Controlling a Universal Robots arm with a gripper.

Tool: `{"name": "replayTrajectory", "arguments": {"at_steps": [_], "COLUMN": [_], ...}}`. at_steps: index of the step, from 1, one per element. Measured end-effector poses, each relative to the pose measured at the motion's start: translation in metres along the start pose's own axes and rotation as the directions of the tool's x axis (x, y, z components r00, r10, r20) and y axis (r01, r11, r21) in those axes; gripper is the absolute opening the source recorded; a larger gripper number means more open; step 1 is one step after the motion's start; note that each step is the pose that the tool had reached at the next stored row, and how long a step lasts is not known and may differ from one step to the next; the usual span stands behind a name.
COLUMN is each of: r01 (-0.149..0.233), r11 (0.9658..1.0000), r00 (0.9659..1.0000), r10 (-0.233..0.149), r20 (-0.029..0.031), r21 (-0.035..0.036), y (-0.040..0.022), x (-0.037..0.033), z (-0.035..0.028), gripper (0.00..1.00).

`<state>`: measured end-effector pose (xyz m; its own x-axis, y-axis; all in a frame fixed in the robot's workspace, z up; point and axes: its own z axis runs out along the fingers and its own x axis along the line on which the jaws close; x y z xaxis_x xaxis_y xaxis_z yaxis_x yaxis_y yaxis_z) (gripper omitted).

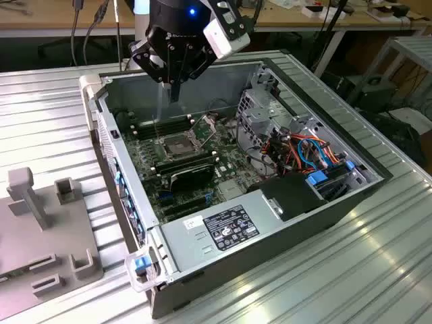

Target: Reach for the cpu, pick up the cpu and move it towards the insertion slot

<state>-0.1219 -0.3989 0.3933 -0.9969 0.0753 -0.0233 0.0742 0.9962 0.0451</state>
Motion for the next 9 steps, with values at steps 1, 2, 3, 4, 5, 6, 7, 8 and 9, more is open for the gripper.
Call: {"name": "replayTrajectory", "arguments": {"at_steps": [1, 2, 3, 4, 5, 6, 7, 8, 9], "r01": [0.000, 0.000, 0.000, 0.000, 0.000, 0.000, 0.000, 0.000, 0.000], "r11": [1.0000, 1.0000, 1.0000, 1.0000, 1.0000, 1.0000, 1.0000, 1.0000, 1.0000], "r00": [1.0000, 1.0000, 1.0000, 1.0000, 1.0000, 1.0000, 1.0000, 1.0000, 1.0000], "r10": [0.000, 0.000, 0.000, 0.000, 0.000, 0.000, 0.000, 0.000, 0.000], "r20": [0.0000, 0.0002, 0.0002, 0.0003, 0.0003, 0.0003, 0.0003, 0.0002, 0.0001], "r21": [0.0003, 0.0024, 0.0031, 0.0031, 0.0031, 0.0031, 0.0031, 0.0031, 0.0031], "y": [0.0000, 0.0000, 0.0000, 0.0000, 0.0000, -0.0001, -0.0002, -0.0002, -0.0003], "x": [0.0000, 0.0000, 0.0000, 0.0004, 0.0012, 0.0022, 0.0031, 0.0036, 0.0042], "z": [0.0000, 0.0000, 0.0000, 0.0000, 0.0000, 0.0000, 0.0000, 0.0000, -0.0001], "gripper": [0.11, 0.11, 0.11, 0.11, 0.11, 0.11, 0.11, 0.11, 0.11]}}
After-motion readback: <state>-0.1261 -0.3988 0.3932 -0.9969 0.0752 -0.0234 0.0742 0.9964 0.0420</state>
